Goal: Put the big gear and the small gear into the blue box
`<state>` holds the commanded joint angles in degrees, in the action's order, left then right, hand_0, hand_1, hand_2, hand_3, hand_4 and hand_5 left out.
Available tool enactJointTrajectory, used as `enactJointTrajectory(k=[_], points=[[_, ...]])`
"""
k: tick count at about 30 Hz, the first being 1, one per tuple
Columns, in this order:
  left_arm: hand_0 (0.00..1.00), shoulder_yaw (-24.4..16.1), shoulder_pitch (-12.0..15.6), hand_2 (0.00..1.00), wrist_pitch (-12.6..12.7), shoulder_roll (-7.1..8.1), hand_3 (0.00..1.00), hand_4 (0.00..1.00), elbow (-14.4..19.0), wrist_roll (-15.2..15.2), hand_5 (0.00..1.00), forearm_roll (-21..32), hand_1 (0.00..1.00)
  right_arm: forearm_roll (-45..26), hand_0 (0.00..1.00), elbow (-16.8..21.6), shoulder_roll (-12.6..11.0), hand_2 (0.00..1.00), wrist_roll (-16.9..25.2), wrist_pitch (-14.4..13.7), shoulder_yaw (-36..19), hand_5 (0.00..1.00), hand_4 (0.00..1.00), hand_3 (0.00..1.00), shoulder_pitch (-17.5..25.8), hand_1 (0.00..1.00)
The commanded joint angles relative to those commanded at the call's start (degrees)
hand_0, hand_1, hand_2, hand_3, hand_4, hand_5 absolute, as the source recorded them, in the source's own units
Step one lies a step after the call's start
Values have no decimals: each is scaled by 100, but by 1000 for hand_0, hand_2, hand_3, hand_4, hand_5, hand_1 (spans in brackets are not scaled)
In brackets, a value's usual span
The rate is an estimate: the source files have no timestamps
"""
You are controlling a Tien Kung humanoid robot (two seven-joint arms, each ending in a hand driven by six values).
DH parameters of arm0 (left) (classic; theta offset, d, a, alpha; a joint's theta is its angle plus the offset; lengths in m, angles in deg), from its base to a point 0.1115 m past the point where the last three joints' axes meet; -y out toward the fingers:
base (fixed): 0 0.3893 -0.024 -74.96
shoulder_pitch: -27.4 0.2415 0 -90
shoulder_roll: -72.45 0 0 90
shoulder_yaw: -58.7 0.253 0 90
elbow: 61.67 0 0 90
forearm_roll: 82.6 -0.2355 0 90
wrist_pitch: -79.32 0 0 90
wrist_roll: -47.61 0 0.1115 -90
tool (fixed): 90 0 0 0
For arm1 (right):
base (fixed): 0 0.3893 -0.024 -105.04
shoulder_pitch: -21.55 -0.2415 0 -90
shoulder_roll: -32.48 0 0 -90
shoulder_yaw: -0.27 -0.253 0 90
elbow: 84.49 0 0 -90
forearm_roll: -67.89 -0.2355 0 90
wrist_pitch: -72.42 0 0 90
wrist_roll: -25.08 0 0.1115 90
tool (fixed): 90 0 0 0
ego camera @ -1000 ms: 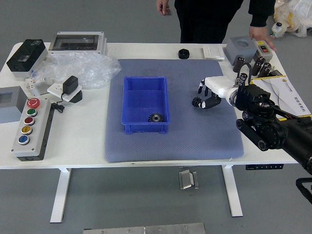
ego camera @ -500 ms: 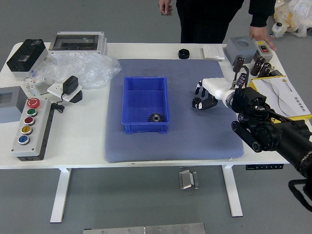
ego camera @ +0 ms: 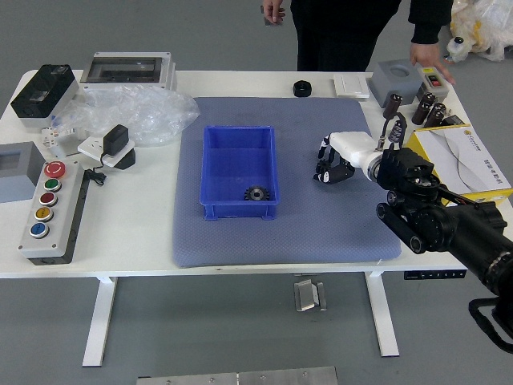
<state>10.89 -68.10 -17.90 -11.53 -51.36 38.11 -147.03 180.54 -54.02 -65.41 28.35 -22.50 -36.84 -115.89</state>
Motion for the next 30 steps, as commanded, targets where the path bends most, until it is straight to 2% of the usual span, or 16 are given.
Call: enactJointTrajectory(k=[2,3,8,9,20,21,30], points=[[853,0,-2,804,0,-1,828,675,0,0,307,-1,822,0,504,-4,7,518,13,-50,8,319,796,619,5,411],[853,1,-3,805,0,-1,828,675,0,1,307,0,823,0,542,-6,9,519,20,-78,12,257,781,620,7,403],[853,5,-4,805,1,0,828,675,0,-1,307,-1,823,3,542,-13,12,519,65,-217,23,257,781,620,16,403],[853,5,-4,805,1,0,828,674,0,-1,306,-1,823,6,569,-14,12,520,71,-233,24,198,765,618,17,408],[853,8,1,803,-1,-1,828,675,0,-2,307,-13,823,48,556,-37,9,514,78,-304,114,191,800,614,41,406],[853,8,2,803,-1,0,828,675,0,-2,306,-14,823,57,565,-43,12,514,83,-322,122,158,824,609,42,407],[853,10,2,803,-1,5,828,675,0,-2,306,-17,823,139,567,-74,31,504,89,-435,147,139,808,595,46,401]])
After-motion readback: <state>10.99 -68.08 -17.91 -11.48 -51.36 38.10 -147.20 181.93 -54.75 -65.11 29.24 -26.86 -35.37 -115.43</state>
